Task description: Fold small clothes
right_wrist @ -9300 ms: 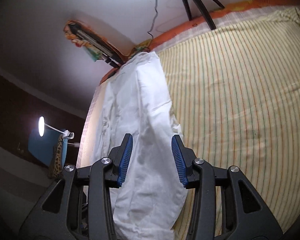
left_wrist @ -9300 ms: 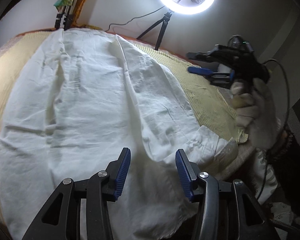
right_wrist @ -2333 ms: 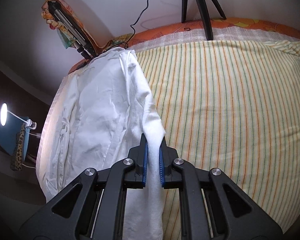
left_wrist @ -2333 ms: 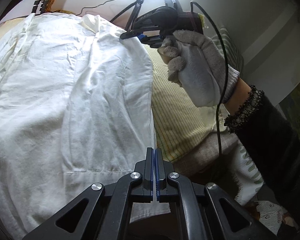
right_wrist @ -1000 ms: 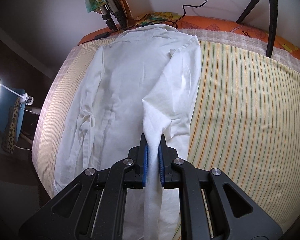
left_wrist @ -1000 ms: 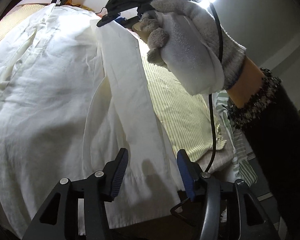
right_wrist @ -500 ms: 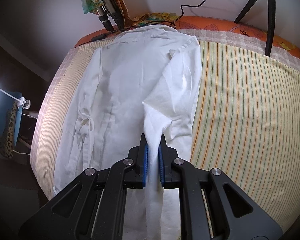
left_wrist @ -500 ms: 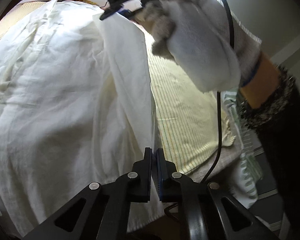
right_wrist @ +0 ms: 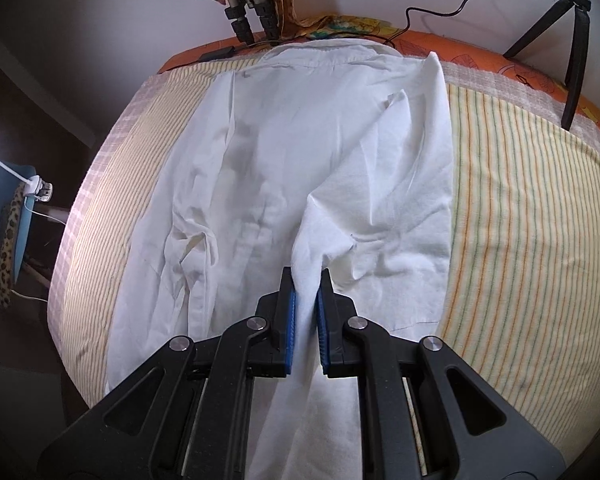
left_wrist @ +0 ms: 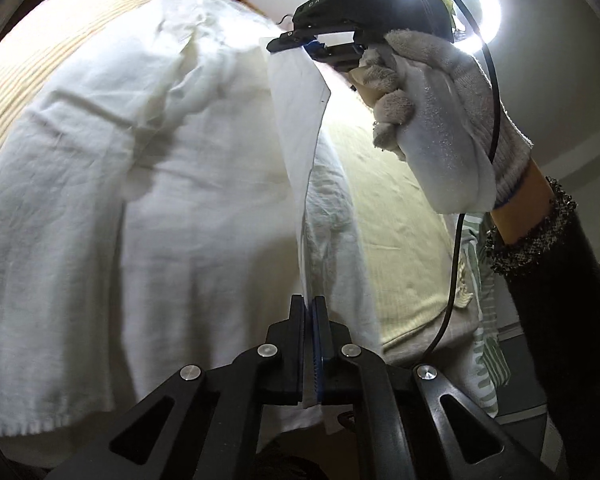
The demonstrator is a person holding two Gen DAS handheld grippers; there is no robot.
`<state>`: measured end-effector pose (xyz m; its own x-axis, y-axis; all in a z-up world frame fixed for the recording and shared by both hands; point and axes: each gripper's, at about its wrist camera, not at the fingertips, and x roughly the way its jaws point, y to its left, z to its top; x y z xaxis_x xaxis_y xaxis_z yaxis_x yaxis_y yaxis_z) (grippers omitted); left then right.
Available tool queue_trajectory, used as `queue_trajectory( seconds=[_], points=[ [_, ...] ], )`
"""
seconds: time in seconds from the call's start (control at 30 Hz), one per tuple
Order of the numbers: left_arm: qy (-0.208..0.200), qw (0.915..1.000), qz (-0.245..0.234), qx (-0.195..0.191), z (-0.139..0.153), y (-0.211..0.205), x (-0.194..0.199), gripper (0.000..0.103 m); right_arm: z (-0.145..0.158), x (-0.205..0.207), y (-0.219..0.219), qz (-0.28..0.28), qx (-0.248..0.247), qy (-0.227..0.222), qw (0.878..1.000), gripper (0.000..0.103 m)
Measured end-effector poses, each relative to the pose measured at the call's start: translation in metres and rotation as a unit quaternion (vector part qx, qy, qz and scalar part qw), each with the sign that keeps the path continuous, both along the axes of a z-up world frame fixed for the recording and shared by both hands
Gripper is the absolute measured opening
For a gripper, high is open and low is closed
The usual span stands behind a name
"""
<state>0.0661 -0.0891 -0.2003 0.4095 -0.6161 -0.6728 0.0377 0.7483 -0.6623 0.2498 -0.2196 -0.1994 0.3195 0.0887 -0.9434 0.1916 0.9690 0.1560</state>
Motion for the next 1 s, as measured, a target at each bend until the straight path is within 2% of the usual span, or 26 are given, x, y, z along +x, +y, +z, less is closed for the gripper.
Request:
queue_trajectory(
  seconds=[0.13,0.23,0.27,0.47,0.63,0.7,0.87,0.93,1.0],
  points=[
    [0.011,0.9999,0.008,0.009,-0.006,0.005,0.001,0.0,-0.013,-0.003,-0.003,0.015,0.075,-0.008,0.997,0.024],
    [0.012,0.9998,0.009,0.008,-0.007,0.008,-0.003,0.0,0.0,-0.032,-0.022,-0.006,0.143,-0.057,0.988,0.026],
    [0.011,0.9999,0.009,0.006,-0.005,0.009,-0.002,0.0,0.006,-0.047,-0.029,-0.016,0.151,-0.072,0.986,0.026],
    [0.006,1.0,-0.003,0.001,0.002,0.024,-0.001,0.0,0.01,-0.161,-0.043,-0.052,0.13,-0.09,0.986,0.026],
    [0.005,1.0,-0.007,-0.001,0.002,0.031,-0.005,0.0,-0.01,-0.228,-0.019,-0.042,0.173,-0.068,0.982,0.026],
    [0.001,1.0,-0.007,0.003,0.003,0.031,-0.006,0.0,-0.015,-0.242,-0.007,-0.037,0.182,-0.067,0.98,0.026],
    [-0.016,0.9998,-0.009,0.012,0.013,0.026,-0.013,0.0,-0.012,-0.259,0.004,-0.037,0.165,-0.073,0.983,0.025],
    [-0.032,0.9988,-0.01,0.035,0.019,0.024,-0.016,0.0,-0.01,-0.262,0.006,-0.025,0.137,-0.059,0.989,0.024],
    [-0.028,0.9975,-0.019,0.062,0.012,0.02,-0.018,0.0,-0.01,-0.267,0.015,-0.009,0.112,-0.053,0.992,0.024]
  ],
)
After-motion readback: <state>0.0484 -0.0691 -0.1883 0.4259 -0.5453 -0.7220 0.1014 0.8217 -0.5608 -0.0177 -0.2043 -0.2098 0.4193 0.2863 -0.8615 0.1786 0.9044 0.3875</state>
